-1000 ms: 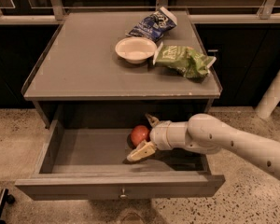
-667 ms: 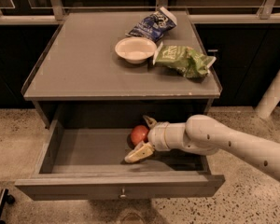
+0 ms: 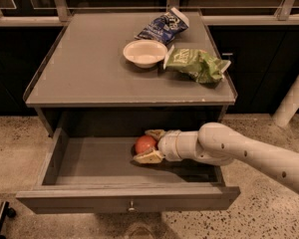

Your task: Pick apple from top drawer and place on counter

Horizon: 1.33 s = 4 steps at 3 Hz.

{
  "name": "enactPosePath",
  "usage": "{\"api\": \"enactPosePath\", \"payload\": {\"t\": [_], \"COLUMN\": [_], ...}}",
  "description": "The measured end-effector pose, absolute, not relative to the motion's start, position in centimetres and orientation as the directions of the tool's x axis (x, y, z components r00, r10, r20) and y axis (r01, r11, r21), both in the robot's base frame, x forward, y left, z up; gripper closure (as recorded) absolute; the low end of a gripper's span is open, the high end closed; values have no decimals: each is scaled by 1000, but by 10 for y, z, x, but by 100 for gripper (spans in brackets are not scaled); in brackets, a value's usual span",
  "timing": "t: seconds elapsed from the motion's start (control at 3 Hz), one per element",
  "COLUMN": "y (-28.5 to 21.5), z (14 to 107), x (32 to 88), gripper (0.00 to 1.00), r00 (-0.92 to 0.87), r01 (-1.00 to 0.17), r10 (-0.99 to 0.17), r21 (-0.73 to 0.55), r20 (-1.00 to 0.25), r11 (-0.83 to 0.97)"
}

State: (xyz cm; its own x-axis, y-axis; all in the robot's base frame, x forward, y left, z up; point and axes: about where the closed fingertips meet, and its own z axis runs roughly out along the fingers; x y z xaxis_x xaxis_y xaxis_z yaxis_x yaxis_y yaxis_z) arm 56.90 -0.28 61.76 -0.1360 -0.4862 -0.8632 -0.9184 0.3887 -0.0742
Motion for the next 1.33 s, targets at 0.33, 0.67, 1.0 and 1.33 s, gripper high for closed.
{"api": "enactPosePath", "payload": {"t": [0.33, 0.67, 1.0, 1.33], "y": [-3, -3, -3, -10], "z": [618, 618, 618, 626], "x": [569, 569, 569, 561], "gripper": [59, 82, 100, 100], "r00": [-136, -136, -136, -145], "r01": [-918, -918, -918, -917], "r10": [-486, -486, -486, -453], "r21": [-74, -74, -74, -52], "r20": [-863, -863, -863, -880], "r11": [389, 389, 389, 396]}}
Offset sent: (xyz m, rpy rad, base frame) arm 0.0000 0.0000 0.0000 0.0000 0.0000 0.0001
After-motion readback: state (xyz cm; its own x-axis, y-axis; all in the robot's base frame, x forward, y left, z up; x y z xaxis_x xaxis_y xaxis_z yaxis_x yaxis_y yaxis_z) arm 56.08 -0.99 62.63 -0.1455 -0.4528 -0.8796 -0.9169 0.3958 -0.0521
